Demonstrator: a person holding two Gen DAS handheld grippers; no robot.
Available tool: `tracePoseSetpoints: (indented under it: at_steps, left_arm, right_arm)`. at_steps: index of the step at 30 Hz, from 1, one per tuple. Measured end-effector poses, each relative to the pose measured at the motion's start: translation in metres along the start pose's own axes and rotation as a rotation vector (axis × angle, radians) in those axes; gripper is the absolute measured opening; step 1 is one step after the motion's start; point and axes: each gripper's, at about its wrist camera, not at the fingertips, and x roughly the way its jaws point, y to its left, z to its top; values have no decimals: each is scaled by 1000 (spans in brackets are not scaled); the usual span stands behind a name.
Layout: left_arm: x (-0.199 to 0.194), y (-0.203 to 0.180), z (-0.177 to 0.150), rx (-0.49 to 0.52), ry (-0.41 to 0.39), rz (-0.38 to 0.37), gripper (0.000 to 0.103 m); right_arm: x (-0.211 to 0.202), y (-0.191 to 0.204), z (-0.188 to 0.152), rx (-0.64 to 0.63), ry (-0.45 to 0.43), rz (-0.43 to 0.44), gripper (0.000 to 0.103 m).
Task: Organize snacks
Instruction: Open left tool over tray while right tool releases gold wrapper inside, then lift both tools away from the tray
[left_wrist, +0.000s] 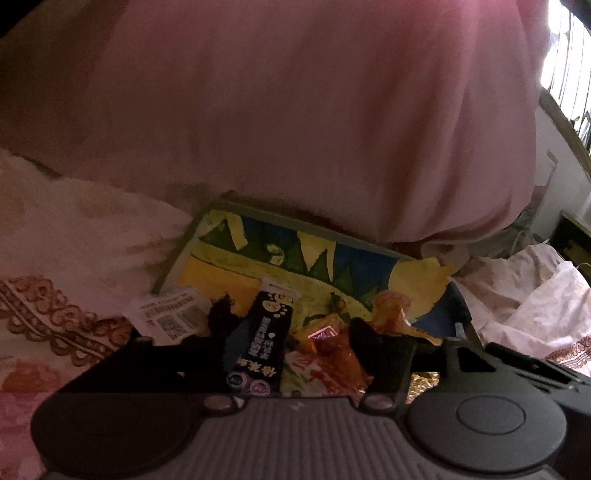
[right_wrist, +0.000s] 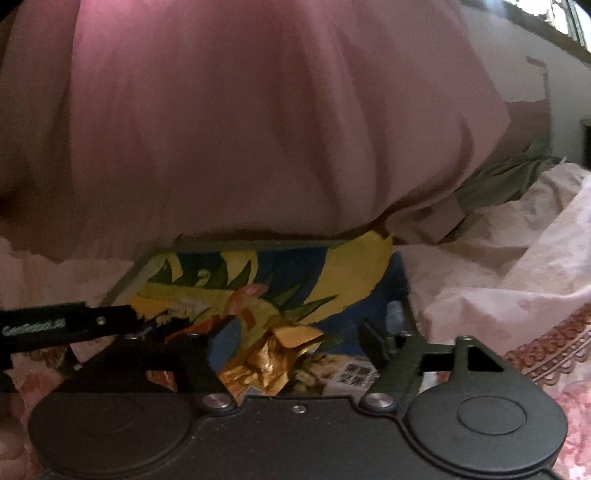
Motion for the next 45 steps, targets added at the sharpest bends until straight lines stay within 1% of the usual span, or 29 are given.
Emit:
tracePoseSetpoints:
  at_steps: [1,3,4,5,6,7,8,12,16,21,24,30,34,39,42,45]
  left_arm:
    - [-5,0,1,3,-8,6,81]
    - [-19,1,3,9,-35,28,89]
    - [-25,2,4,14,-45,35,92]
    - [-34,2,5,23,-56,45,94]
    - [-41,3,6,29,-66,56,99]
    - [-47,4,7,35,-79,67,101]
    - [-55,5,8,39,-93,79,102]
    - [-82,-2,10,71,-120,114,102]
    - [-108,-6,-1,58,-141,130,103]
    - [-138,-15,-23,78,-119,162,103]
    - [-155,-20,-37,85,-114,180,103]
    - [-191,-22,-68,88,-99,235,103]
    - [-212,-20,-86,70,-69,279,103]
    - [-236,-15,-106,23,-40,335,103]
    - [-249,-10,-117,-25,-37,355,103]
    - [-262,-7,-122,-60,-50,371,103]
  right_arm:
    - [-6,-1,2,6,-9,0,80]
    - [-20,-3,4,12,-30,0,87]
    - [-27,-4,6,12,-41,0,89]
    - [-35,-4,7,9,-54,0,94]
    - [-42,-4,8,4,-68,2,97]
    - [-50,-3,9,-4,-81,6,99]
    - [-58,-2,10,-14,-95,10,101]
    - [-89,0,11,-33,-141,16,102]
    - [-118,0,2,-30,-154,29,102]
    - [-148,1,-12,-45,-156,34,102]
    - [-165,0,-21,-34,-152,37,102]
    - [-196,0,-42,-37,-125,38,102]
    - [-213,7,-57,-78,-95,33,102]
    - [-231,17,-72,-126,-73,20,102]
    - [-240,21,-78,-137,-66,29,102]
    - [-247,23,-83,-139,-53,28,102]
